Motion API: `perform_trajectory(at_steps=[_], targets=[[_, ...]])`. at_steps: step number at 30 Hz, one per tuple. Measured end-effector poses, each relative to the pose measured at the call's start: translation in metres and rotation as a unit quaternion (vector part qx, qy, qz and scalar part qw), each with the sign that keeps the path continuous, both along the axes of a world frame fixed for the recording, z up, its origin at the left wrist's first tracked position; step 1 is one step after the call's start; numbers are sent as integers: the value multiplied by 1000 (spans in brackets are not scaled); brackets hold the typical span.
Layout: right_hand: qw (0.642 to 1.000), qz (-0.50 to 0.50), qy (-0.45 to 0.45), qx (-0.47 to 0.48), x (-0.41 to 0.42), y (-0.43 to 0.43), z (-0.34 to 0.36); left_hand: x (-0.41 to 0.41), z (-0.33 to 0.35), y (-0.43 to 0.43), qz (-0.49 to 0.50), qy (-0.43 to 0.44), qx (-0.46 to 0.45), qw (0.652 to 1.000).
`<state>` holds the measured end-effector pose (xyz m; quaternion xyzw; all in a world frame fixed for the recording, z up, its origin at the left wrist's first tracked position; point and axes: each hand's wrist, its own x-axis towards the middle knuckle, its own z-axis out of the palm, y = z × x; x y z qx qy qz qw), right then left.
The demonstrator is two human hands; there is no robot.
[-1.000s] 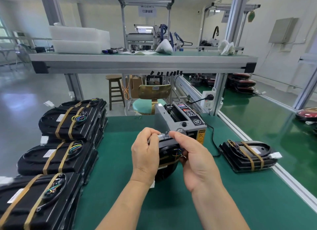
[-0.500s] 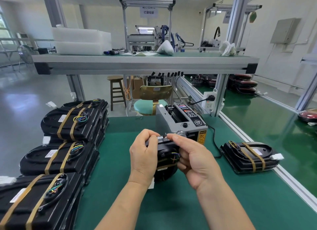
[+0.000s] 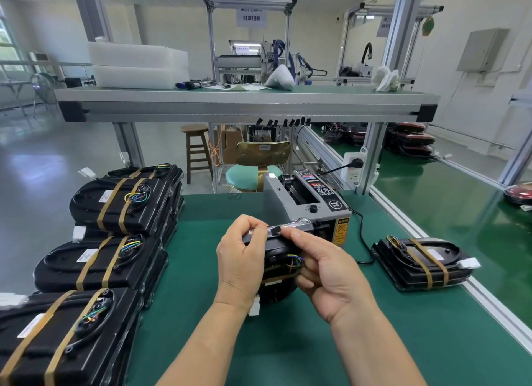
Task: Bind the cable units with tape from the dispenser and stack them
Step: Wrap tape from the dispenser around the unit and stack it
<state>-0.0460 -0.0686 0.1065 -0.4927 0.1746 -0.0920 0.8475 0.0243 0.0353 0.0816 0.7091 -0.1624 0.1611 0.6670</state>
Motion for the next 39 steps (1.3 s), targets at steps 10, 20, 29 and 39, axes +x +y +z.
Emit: perform_trajectory(at_steps=[10, 20, 29, 39], targets=[[1000, 10, 0, 20, 0, 2, -1, 3, -2, 1, -1, -2, -4, 1000], [1000, 10, -6, 27, 0, 3, -2, 2, -4, 2, 1, -15, -5, 1000], [999, 31, -1, 9, 1, 5, -3, 5, -4, 5, -6, 2, -17, 1000], [1000, 18, -3, 7, 3, 4, -4, 4, -3, 3, -2, 7, -19, 1000]])
